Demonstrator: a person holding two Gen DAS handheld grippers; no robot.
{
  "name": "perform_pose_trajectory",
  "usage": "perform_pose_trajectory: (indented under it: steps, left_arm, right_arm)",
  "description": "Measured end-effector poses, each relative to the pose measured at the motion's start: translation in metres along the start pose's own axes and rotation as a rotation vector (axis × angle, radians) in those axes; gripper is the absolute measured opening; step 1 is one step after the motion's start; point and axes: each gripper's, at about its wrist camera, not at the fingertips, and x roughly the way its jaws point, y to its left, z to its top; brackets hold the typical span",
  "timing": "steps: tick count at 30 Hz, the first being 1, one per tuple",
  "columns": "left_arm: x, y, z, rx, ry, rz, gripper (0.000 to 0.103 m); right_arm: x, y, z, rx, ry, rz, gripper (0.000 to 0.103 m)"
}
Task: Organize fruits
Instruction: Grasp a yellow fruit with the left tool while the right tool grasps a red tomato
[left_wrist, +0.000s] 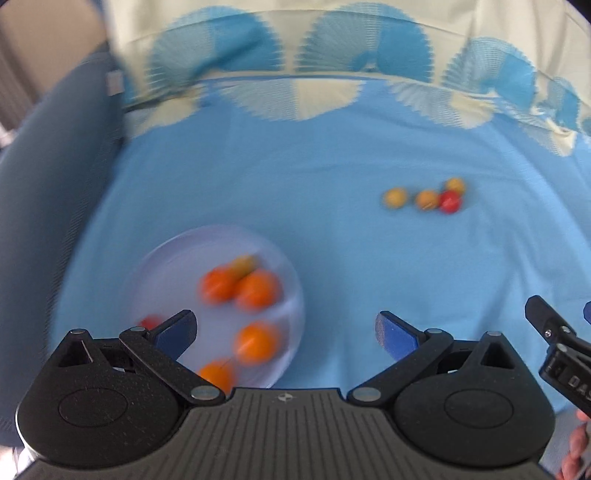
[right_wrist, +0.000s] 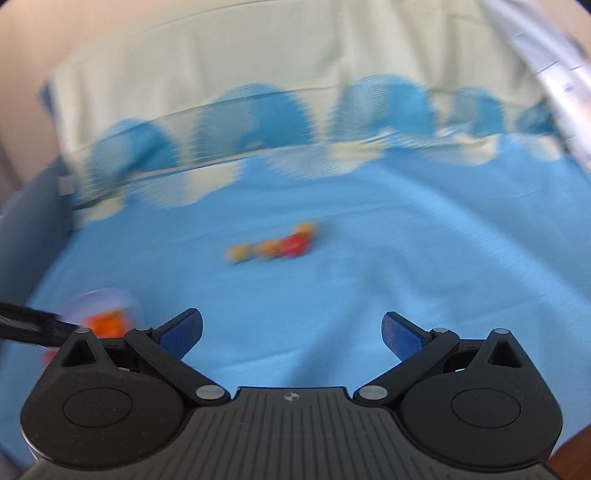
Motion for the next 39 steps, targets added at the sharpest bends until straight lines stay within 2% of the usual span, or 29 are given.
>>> perform_pose_trajectory:
  steps: [2,4,7,11,12,16,19,25,27,29,30,31,32,33,34,35,36,39]
  left_arm:
    - [0.028,-0.022,0.022,0.013,-0.001,-0.026,0.103]
    - [0.063,-0.039,0.043,0.006,0.033,-0.046,0.103]
    - [0.105,-0.054,0.067,-0.002,0.051,0.005,0.103]
    - [0.143,-0.066,0.089,0.072,0.080,-0.021,0.101]
    - [0.149,-0.068,0.092,0.089,0.085,-0.028,0.098]
    - [0.169,-0.075,0.100,0.158,0.076,-0.049,0.097]
    - [0.177,-0.078,0.105,0.167,0.066,-0.070,0.097]
    - [0.184,-0.080,0.117,0.208,0.054,-0.145,0.097]
    - [0.186,-0.082,0.118,0.220,0.057,-0.151,0.097]
    - [0.187,-0.083,0.120,0.218,0.062,-0.182,0.091]
    - [0.185,-0.084,0.120,0.218,0.053,-0.183,0.084]
    - [0.183,-0.085,0.120,0.221,0.041,-0.184,0.075]
    - [0.180,-0.086,0.119,0.225,0.032,-0.187,0.070]
    - [0.178,-0.088,0.118,0.229,0.027,-0.188,0.057]
    - [0.175,-0.088,0.117,0.233,0.026,-0.192,0.039]
    - [0.173,-0.088,0.117,0.227,0.034,-0.196,0.032]
    - [0.172,-0.087,0.116,0.212,0.051,-0.206,0.027]
    - [0.163,-0.078,0.108,0.159,0.073,-0.220,0.027]
  right_arm:
    - [0.025,-0.022,0.007,-0.011,-0.029,-0.060,0.102]
    - [0.051,-0.036,0.013,-0.036,-0.033,-0.092,0.102]
    - [0.091,-0.048,0.020,-0.058,-0.052,-0.119,0.102]
    - [0.136,-0.049,0.024,-0.062,-0.014,-0.055,0.101]
    - [0.145,-0.045,0.024,-0.069,-0.007,-0.035,0.098]
    - [0.174,-0.026,0.025,-0.105,0.006,-0.003,0.089]
    - [0.188,-0.013,0.028,-0.110,0.004,0.039,0.082]
    - [0.203,0.008,0.032,-0.146,-0.027,0.031,0.080]
    - [0.205,0.011,0.033,-0.143,-0.041,0.013,0.072]
    - [0.204,0.014,0.032,-0.151,-0.055,0.006,0.060]
    - [0.202,0.014,0.032,-0.155,-0.058,0.004,0.040]
    - [0.199,0.014,0.031,-0.159,-0.055,-0.010,0.031]
    - [0.197,0.010,0.031,-0.147,-0.046,-0.014,0.031]
    - [0.193,0.004,0.030,-0.118,-0.044,-0.010,0.031]
    - [0.189,-0.002,0.029,-0.097,-0.042,-0.016,0.031]
    - [0.186,-0.007,0.028,-0.087,-0.038,-0.033,0.031]
    - [0.183,-0.014,0.027,-0.077,-0.037,-0.047,0.031]
    - [0.176,-0.033,0.029,-0.030,-0.036,-0.088,0.031]
